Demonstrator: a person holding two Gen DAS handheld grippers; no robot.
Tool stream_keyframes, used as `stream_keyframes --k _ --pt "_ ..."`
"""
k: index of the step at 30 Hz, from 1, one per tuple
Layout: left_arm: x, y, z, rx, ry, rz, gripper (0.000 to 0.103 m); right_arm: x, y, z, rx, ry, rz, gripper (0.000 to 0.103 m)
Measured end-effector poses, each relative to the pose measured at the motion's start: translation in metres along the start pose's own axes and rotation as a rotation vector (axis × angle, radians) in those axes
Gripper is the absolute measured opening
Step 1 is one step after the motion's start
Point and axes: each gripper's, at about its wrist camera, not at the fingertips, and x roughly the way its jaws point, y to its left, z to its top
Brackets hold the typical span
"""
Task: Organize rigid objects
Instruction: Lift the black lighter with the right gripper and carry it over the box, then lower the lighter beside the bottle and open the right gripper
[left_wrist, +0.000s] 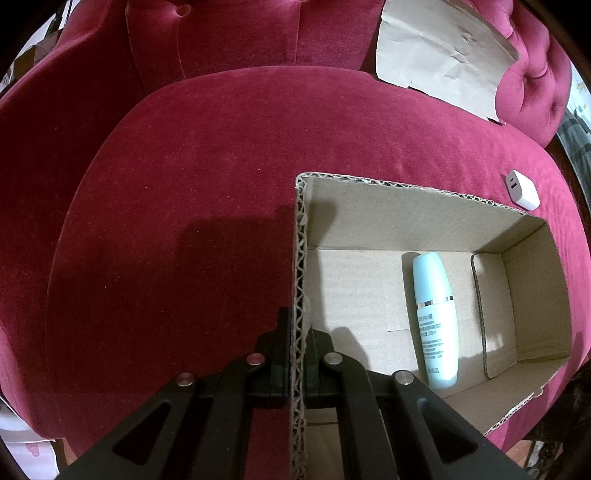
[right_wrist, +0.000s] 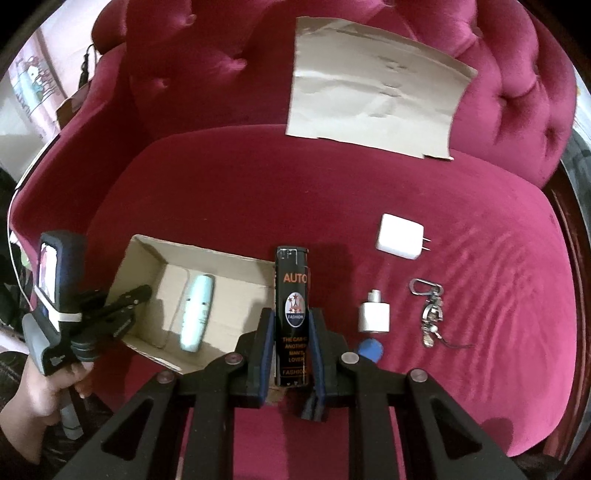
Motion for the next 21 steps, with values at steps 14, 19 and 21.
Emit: stream_keyframes --k 14,19,21 --pt "0.000 0.000 0.001 0.000 0.001 0.000 0.003 0.024 0.058 0.005 -0.112 0.034 0.049 0.019" --pt "0.000 0.000 0.001 -0.001 0.001 0.000 0.003 0.035 0.068 0.005 -0.125 0.049 0.053 0.019" --pt "0.000 0.000 0.001 -0.001 0.000 0.000 0.003 0.040 0.071 0.005 -0.127 0.054 0.052 0.019"
